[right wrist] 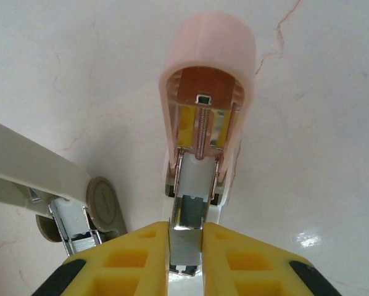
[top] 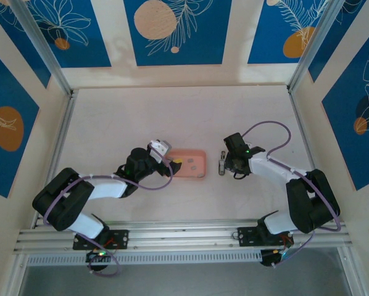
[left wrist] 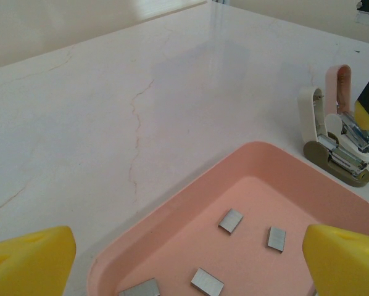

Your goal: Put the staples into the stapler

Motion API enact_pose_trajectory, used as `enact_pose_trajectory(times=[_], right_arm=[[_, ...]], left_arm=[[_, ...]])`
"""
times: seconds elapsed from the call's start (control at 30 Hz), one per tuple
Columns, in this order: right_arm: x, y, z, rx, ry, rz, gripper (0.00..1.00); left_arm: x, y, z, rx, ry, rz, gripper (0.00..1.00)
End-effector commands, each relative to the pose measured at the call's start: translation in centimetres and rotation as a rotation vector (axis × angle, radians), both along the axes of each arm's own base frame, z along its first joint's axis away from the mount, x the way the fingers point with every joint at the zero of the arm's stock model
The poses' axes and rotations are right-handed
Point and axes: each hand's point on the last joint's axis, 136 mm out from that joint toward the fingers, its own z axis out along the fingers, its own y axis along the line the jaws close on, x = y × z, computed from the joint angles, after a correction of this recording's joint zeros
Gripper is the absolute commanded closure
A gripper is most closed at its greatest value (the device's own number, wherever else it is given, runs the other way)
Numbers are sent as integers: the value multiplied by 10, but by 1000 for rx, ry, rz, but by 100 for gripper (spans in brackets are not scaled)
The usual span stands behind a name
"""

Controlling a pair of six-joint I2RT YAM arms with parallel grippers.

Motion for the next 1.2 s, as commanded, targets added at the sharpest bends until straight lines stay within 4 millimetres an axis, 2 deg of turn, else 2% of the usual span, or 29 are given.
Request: enact_pose_trajectory(times=[0.0, 0.3, 0.83, 1.17], right_arm=[[3, 2, 0, 13, 3, 1, 81], [1, 3, -4, 17, 17, 1, 81], [-15, -2, -9, -29, 73, 7, 81], [-14, 0, -13, -22, 91, 12, 78]], left_arm=[[0, -7, 5, -14, -14, -26, 5], [0, -8, 5, -13, -15, -27, 5], [-1, -8, 5, -14, -14, -31, 5], [-1, -8, 6, -14, -16, -32, 5]])
